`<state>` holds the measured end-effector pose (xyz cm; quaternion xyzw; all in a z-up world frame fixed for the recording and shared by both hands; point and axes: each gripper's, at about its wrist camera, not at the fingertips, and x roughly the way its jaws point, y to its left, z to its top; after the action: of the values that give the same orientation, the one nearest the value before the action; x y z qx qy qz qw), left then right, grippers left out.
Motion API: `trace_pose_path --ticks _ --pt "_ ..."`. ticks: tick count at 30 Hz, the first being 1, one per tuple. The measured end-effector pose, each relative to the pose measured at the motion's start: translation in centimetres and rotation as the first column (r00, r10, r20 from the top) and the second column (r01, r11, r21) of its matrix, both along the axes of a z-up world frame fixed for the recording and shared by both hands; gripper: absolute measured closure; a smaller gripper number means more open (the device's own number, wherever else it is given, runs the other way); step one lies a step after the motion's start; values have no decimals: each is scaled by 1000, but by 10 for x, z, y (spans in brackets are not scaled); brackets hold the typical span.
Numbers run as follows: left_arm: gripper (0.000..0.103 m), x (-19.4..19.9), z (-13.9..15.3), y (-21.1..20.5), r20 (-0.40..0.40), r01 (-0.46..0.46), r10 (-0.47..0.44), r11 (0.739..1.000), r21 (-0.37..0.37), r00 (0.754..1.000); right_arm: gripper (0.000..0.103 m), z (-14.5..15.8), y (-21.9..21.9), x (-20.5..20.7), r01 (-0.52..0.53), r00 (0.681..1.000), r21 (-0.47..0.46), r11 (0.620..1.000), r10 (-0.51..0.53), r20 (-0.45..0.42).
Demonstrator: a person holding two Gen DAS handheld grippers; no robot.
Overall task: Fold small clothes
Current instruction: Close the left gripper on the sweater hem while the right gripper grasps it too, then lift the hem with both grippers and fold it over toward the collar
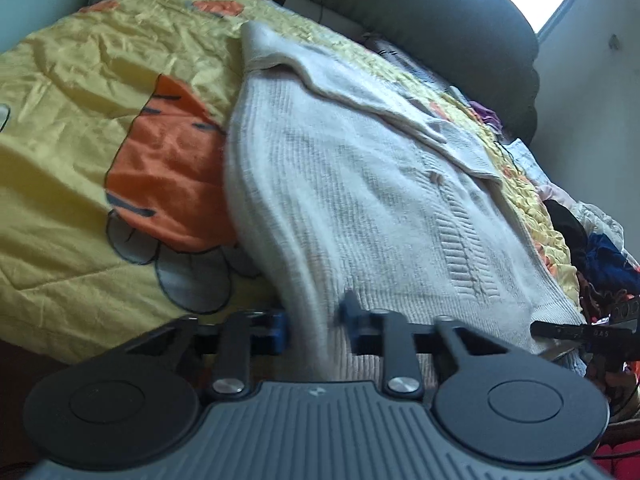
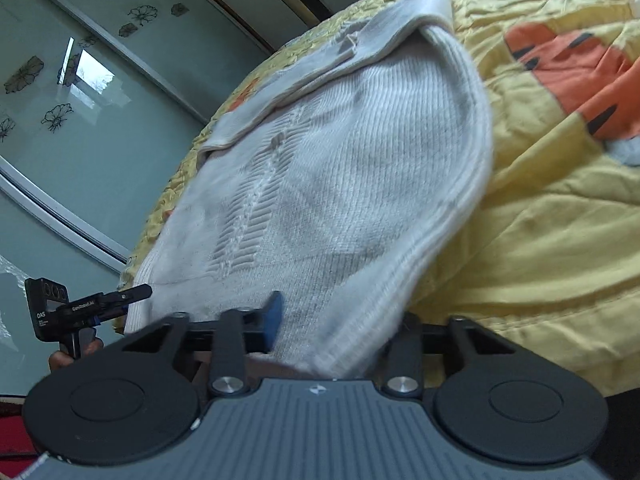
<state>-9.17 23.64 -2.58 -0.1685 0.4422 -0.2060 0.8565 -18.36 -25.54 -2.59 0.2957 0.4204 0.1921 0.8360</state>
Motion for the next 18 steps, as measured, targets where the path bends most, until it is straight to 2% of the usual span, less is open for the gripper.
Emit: trace_pose_path --ticks 1,6,12,18 --pt "88 0 1 2 -6 -3 3 1000 -14 1000 87 -2 2 2 -6 1000 -4 1000 6 -6" --pt "91 -4 24 -7 50 -1 1 1000 -10 999 91 12 8 6 -30 999 -27 999 31 34" --pt "91 9 71 -18 163 -13 20 999 -44 986 91 56 3 19 -44 988 -48 998 51 144" --pt "92 39 114 -29 286 -54 70 996 -65 956 91 98 9 56 -58 962 -116 991 87 260"
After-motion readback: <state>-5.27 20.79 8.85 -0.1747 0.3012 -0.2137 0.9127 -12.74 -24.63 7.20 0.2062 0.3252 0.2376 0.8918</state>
